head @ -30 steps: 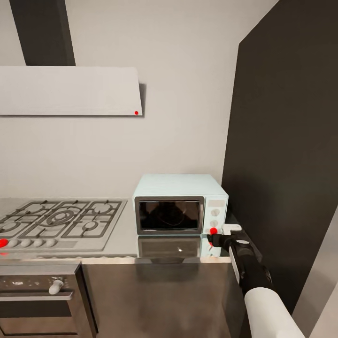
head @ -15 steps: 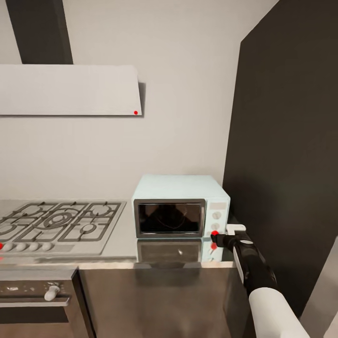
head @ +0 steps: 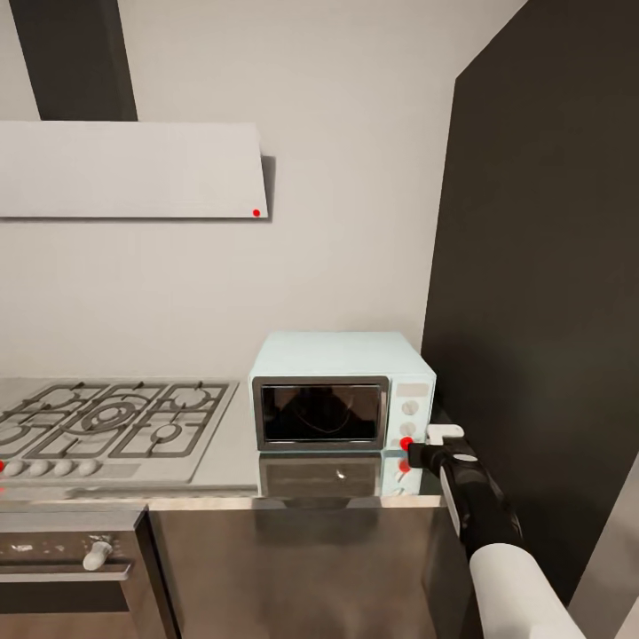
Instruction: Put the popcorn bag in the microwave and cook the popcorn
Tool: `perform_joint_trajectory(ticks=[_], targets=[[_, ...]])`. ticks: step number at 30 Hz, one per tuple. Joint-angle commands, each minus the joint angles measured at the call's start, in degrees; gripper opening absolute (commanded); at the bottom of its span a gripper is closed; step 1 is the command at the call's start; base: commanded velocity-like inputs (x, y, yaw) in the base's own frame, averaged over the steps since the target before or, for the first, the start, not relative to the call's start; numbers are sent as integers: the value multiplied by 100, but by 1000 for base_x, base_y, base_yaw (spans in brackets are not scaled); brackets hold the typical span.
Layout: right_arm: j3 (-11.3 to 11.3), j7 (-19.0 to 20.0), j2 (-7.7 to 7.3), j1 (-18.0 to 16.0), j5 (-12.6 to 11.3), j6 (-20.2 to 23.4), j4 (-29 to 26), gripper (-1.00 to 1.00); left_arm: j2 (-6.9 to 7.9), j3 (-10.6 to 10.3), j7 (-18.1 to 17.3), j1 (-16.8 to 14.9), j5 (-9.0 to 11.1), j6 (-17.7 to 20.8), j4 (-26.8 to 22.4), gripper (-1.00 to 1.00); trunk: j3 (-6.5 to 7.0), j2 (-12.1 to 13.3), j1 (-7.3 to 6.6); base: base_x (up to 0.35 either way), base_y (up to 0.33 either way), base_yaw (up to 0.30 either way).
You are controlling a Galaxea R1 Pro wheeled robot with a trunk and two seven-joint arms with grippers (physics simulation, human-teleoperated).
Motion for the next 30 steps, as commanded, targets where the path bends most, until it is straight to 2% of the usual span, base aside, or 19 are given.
perform_joint_trajectory(ticks=[1, 5, 13, 30], targets=[[-29, 49, 18, -6, 61, 22, -9, -100, -1, -18, 17, -3, 30, -10, 0, 100, -9, -7, 1, 0, 0, 0], [-29, 38, 30, -6, 54, 17, -5, -100, -5, -18, 17, -3, 32, -10, 0, 100, -9, -7, 1, 0, 0, 0], [-29, -219, 10, -6, 70, -4, 265, -100, 1, -18, 15, -3, 32, -10, 0, 100, -9, -7, 1, 37, 0, 0], [-29, -141, -17, -6, 31, -14, 289, -100, 25, -18, 8, -3, 32, -10, 0, 100, -9, -7, 1, 27, 0, 0]])
